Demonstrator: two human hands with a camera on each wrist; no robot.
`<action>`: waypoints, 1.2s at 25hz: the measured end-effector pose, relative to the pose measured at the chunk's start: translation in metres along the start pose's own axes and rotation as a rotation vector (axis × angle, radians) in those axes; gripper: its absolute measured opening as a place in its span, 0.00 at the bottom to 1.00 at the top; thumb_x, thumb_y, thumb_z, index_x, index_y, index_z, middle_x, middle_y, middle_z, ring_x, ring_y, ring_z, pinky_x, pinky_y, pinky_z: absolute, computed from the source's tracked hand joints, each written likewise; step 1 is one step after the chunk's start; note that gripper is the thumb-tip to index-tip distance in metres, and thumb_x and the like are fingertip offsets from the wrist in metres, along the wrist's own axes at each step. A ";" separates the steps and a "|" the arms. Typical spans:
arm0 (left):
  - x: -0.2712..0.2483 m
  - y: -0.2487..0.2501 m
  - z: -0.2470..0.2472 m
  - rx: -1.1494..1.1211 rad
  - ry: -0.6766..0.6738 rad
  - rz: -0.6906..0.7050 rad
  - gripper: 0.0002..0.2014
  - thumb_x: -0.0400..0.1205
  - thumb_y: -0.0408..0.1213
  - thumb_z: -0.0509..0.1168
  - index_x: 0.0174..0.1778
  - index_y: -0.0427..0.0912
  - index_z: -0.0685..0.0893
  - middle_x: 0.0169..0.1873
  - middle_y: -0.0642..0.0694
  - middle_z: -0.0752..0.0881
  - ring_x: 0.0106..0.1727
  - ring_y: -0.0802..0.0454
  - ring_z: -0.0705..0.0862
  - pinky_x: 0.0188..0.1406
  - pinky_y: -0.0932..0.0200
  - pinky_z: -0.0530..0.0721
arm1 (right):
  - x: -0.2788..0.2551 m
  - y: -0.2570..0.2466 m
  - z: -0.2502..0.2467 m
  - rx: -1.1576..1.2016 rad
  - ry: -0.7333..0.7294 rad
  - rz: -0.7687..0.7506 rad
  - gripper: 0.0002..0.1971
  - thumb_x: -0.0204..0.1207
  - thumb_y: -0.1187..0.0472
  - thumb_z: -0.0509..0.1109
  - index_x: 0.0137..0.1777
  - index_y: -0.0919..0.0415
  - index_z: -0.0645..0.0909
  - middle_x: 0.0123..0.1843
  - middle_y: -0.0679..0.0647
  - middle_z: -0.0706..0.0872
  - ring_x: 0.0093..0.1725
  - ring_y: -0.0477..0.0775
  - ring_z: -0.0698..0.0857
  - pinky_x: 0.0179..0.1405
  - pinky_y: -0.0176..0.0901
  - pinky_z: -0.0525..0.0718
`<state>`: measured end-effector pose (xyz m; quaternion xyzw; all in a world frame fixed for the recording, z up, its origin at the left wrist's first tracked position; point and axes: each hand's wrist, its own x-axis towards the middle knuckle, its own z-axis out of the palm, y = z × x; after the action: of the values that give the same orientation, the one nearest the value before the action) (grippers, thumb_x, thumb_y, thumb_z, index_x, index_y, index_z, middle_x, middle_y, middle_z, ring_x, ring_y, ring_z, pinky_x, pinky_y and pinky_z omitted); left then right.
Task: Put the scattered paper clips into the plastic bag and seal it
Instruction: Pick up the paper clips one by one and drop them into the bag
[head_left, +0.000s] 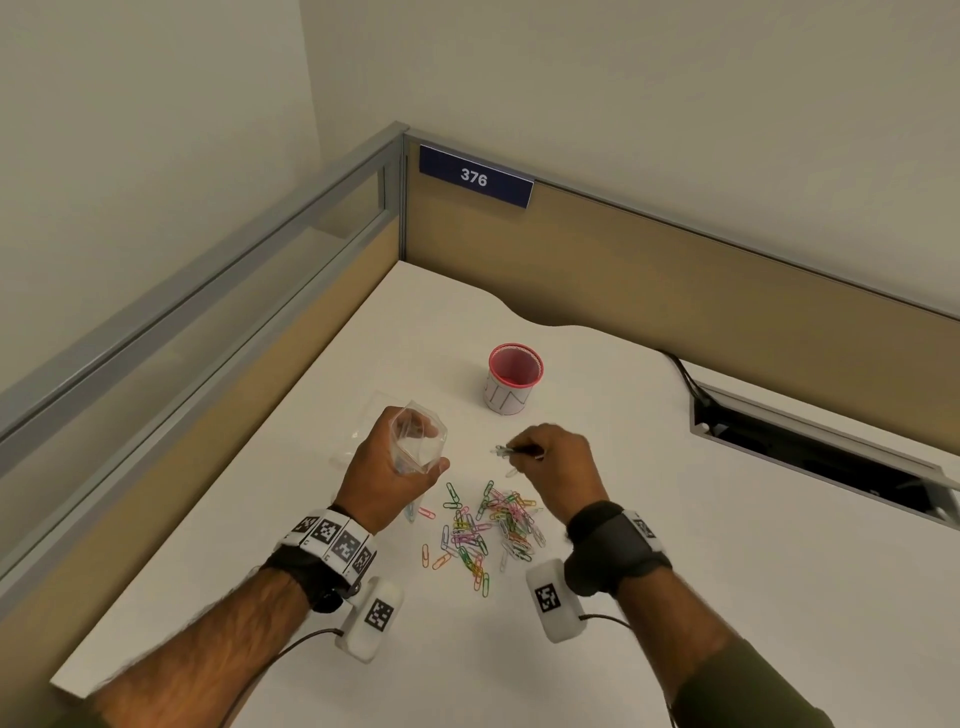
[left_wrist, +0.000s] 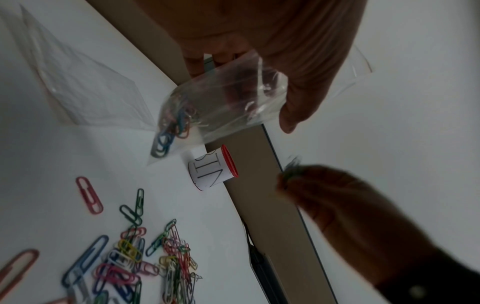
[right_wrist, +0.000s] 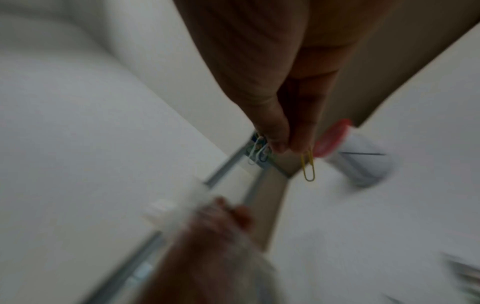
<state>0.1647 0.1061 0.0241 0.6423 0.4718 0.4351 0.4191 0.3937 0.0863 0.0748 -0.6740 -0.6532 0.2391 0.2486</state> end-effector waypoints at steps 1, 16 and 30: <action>0.001 0.001 0.003 0.004 -0.009 -0.003 0.23 0.71 0.32 0.81 0.57 0.42 0.78 0.52 0.53 0.85 0.61 0.49 0.84 0.67 0.53 0.81 | 0.000 -0.016 -0.010 0.068 0.027 -0.013 0.05 0.74 0.66 0.74 0.49 0.61 0.88 0.45 0.54 0.89 0.44 0.52 0.86 0.49 0.43 0.86; 0.001 0.011 0.015 0.001 -0.028 -0.020 0.24 0.71 0.42 0.80 0.57 0.58 0.75 0.52 0.59 0.85 0.58 0.60 0.85 0.56 0.62 0.84 | 0.000 -0.105 -0.006 0.076 -0.067 -0.191 0.05 0.76 0.65 0.72 0.49 0.60 0.88 0.46 0.53 0.89 0.45 0.51 0.87 0.50 0.48 0.89; -0.006 0.002 -0.023 -0.052 -0.031 0.030 0.21 0.71 0.42 0.77 0.55 0.45 0.78 0.54 0.48 0.87 0.61 0.48 0.85 0.67 0.41 0.83 | -0.014 0.068 0.049 -0.363 -0.248 0.442 0.17 0.77 0.68 0.63 0.65 0.61 0.80 0.68 0.60 0.78 0.67 0.61 0.79 0.68 0.49 0.78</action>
<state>0.1420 0.1026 0.0311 0.6450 0.4438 0.4435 0.4363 0.4131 0.0718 -0.0069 -0.7987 -0.5483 0.2472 -0.0156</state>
